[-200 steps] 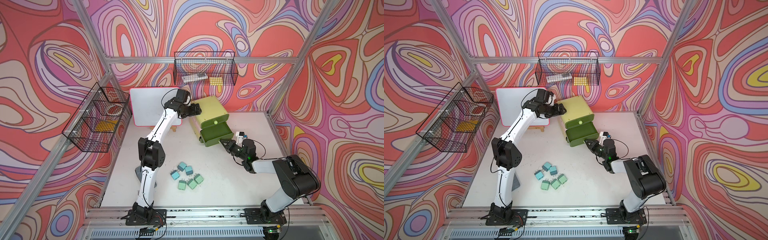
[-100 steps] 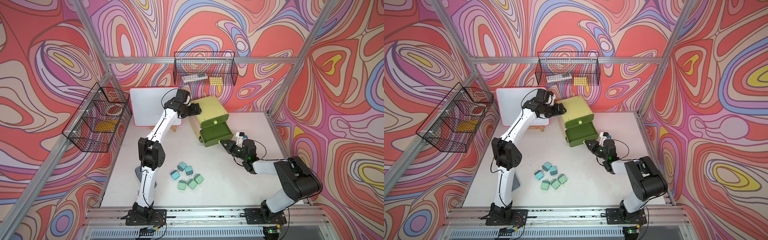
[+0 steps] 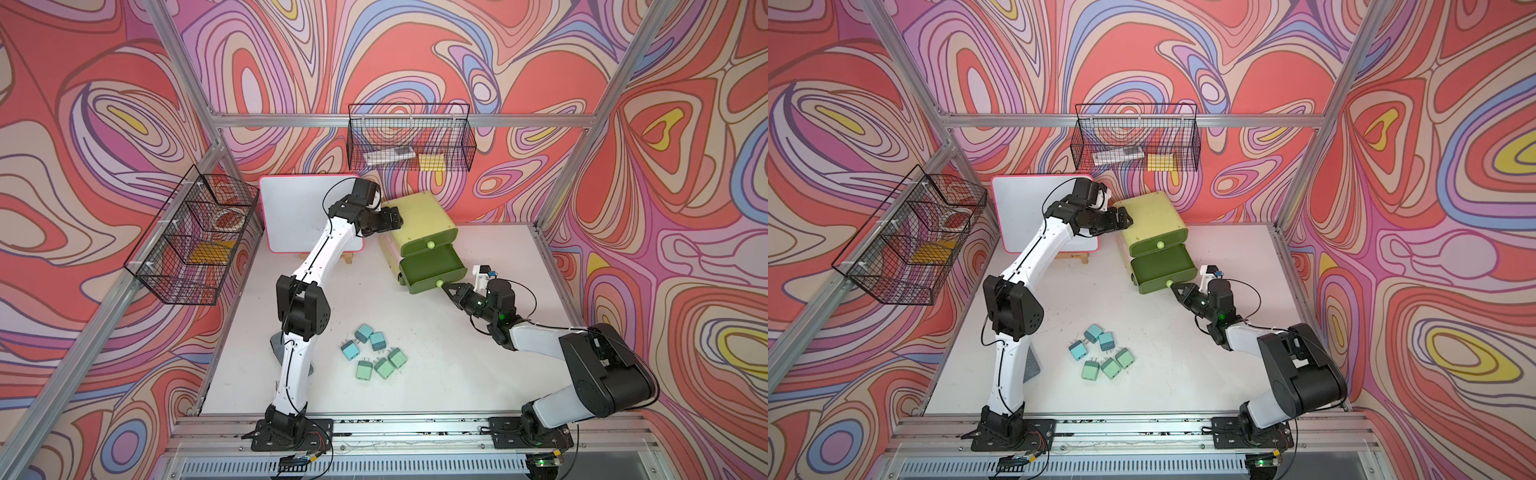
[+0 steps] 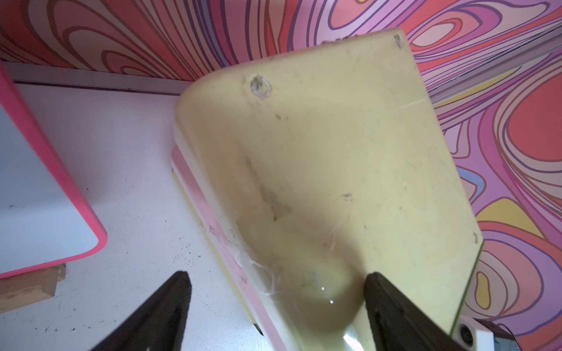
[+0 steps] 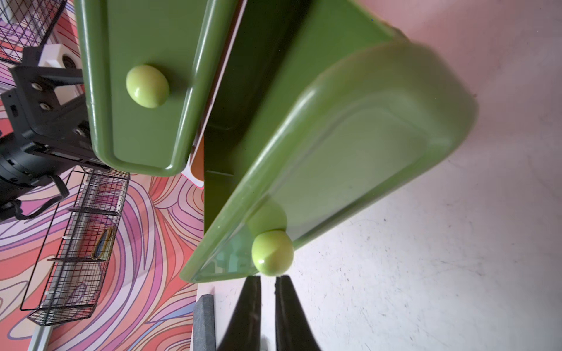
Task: Place the plugs into the drawer by color
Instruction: Open the drawer in the storage box.
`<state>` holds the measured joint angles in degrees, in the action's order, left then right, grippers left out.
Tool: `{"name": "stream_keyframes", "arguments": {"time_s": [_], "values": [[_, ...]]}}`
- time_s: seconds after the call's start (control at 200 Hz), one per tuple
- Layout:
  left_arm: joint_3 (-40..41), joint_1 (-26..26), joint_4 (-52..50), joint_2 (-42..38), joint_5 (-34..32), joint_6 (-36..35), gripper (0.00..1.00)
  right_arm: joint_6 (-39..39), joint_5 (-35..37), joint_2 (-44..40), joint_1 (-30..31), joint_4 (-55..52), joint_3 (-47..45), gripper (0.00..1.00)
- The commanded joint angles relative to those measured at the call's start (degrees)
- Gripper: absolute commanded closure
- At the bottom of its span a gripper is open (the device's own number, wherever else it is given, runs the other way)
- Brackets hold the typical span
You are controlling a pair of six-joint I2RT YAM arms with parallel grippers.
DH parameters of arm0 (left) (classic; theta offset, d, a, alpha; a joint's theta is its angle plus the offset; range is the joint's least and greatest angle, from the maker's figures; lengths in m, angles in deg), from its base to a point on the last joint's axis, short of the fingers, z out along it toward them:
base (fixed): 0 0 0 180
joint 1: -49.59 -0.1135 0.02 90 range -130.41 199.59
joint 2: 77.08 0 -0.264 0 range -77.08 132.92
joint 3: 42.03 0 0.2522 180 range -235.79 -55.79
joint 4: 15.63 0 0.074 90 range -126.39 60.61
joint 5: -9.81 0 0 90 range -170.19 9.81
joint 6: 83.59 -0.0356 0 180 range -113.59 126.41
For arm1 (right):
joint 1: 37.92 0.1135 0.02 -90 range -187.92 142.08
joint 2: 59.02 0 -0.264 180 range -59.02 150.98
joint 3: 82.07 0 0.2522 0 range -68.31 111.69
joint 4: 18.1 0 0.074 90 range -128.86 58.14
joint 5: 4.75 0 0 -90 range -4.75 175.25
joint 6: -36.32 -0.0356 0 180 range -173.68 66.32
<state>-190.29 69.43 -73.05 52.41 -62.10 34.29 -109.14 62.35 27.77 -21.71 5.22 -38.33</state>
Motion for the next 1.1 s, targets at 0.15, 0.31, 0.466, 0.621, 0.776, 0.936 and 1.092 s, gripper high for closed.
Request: {"name": "stream_keyframes", "arguments": {"time_s": [0.15,0.31,0.466,0.621,0.776,0.936,1.092], "values": [[1.3,0.1,-1.5,0.8,-0.3,-0.3,0.12,8.4,1.5,-5.0,1.3,-11.5,2.5,0.77],[1.3,0.2,-1.5,0.6,-0.5,-0.4,0.12,19.3,10.3,-9.9,7.3,-26.9,8.8,0.66],[1.4,0.2,-1.5,0.6,-0.5,-0.4,0.12,30.4,22.4,-9.2,16.2,-40.9,18.9,0.63],[1.4,0.2,-1.5,0.4,-0.6,-0.5,0.12,38.7,31.5,-3.8,22.3,-50.1,29.5,0.63],[1.4,0.2,-1.7,0.3,-0.7,-0.6,0.12,45.0,36.5,4.0,25.0,-57.7,40.6,0.62],[1.4,0.2,-1.8,0.2,-0.7,-0.7,0.12,48.6,38.7,11.5,25.5,-63.7,49.5,0.60],[1.4,0.2,-1.7,0.4,-0.7,-0.7,0.12,51.0,39.6,17.2,25.8,-66.5,55.5,0.58]]}}
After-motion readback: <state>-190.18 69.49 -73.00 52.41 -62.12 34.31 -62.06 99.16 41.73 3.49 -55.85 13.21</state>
